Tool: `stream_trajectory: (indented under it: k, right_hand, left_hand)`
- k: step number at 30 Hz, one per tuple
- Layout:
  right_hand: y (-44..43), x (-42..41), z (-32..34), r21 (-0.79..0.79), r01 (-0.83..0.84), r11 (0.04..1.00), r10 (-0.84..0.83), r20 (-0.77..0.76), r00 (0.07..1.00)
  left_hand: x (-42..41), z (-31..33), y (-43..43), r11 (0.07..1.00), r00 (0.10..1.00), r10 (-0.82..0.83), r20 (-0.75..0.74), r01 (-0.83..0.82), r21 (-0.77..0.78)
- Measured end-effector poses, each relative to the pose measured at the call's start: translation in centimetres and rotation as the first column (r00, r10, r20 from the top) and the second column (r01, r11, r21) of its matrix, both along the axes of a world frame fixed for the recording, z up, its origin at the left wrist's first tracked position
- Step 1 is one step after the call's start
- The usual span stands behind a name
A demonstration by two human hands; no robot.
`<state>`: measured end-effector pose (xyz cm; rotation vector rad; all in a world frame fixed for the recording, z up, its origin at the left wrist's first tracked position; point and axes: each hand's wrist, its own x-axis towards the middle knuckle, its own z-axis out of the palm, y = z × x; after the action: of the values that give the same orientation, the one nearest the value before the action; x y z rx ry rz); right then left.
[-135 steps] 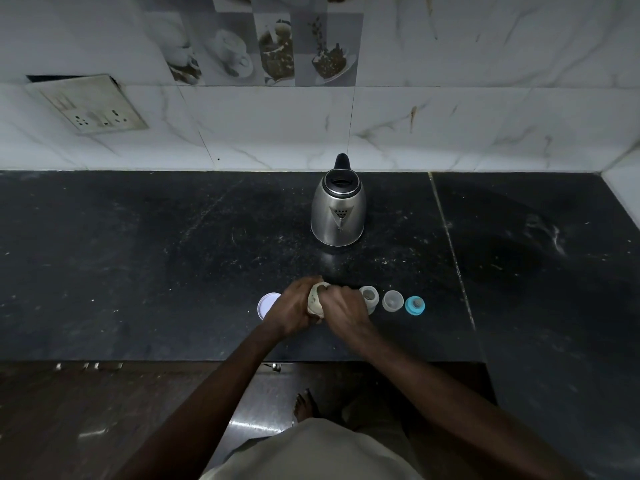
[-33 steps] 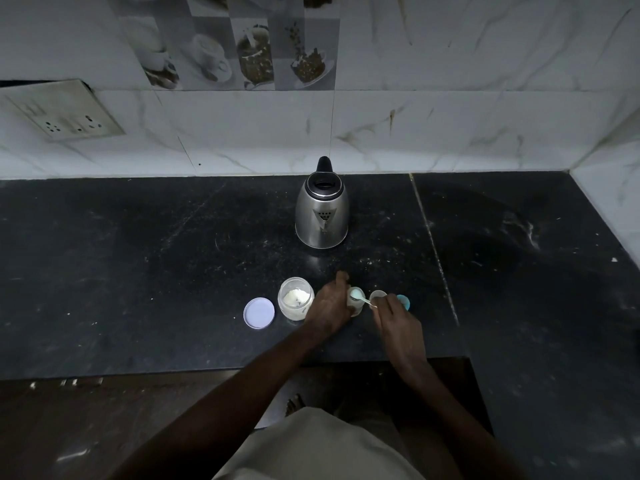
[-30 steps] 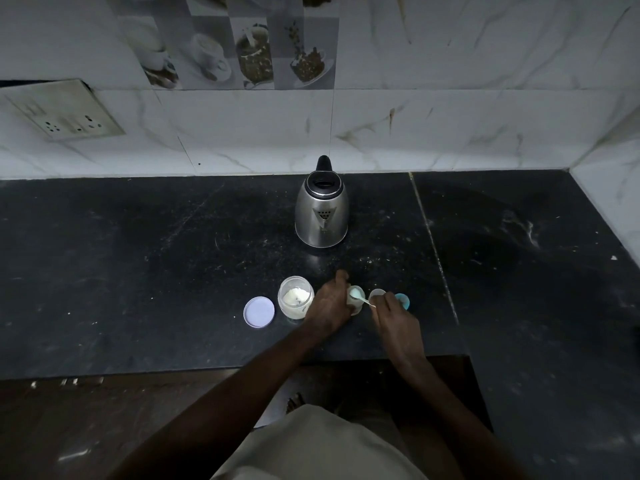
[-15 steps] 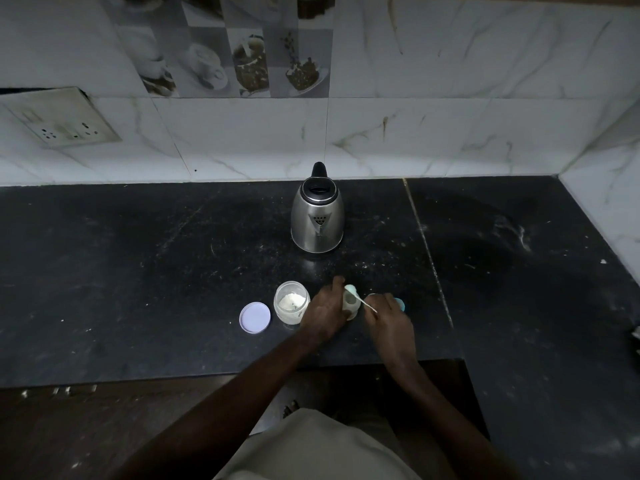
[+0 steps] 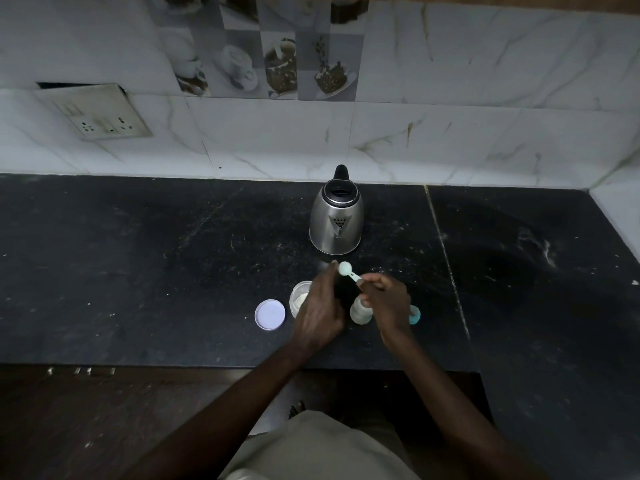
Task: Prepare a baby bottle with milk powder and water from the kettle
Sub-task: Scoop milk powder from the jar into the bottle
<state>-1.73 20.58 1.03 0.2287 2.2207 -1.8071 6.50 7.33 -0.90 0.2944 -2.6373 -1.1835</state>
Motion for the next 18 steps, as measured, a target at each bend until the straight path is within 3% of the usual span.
stream_trajectory:
  k: [4, 6, 8, 11, 13, 15, 18]
  right_hand:
    - [-3.6, 0.7, 0.5, 0.295, -0.247, 0.923, 0.308, -0.180, 0.934]
    - [-5.1, 1.2, 0.3, 0.526, -0.338, 0.781, 0.512, -0.228, 0.828]
    - [-6.5, 1.7, -0.2, 0.710, -0.369, 0.601, 0.648, -0.162, 0.744]
    - [-8.2, 2.3, -1.0, 0.852, -0.358, 0.383, 0.751, -0.061, 0.658]
    - [-8.9, 2.6, -1.2, 0.892, -0.344, 0.292, 0.805, -0.035, 0.593]
    - [-9.1, 2.8, -1.2, 0.899, -0.326, 0.292, 0.819, -0.058, 0.571]
    - [-8.3, 2.6, -0.4, 0.872, -0.263, 0.413, 0.763, -0.174, 0.623]
  left_hand:
    - [1.0, -0.1, -2.2, 0.984, 0.983, 0.180, -0.031, -0.179, 0.015]
    - [1.6, -0.2, -3.4, 0.974, 0.974, 0.226, 0.029, -0.226, 0.011]
    - [2.1, -0.4, -4.4, 0.971, 0.967, 0.239, 0.087, -0.240, 0.007]
    - [2.8, -0.7, -5.3, 0.966, 0.960, 0.256, 0.110, -0.256, -0.016]
    - [3.1, -0.8, -5.5, 0.969, 0.963, 0.245, 0.112, -0.244, -0.022]
    - [3.2, -0.8, -5.5, 0.974, 0.967, 0.228, 0.110, -0.227, -0.020]
    - [2.8, -0.5, -4.9, 0.976, 0.972, 0.216, 0.097, -0.217, 0.001]
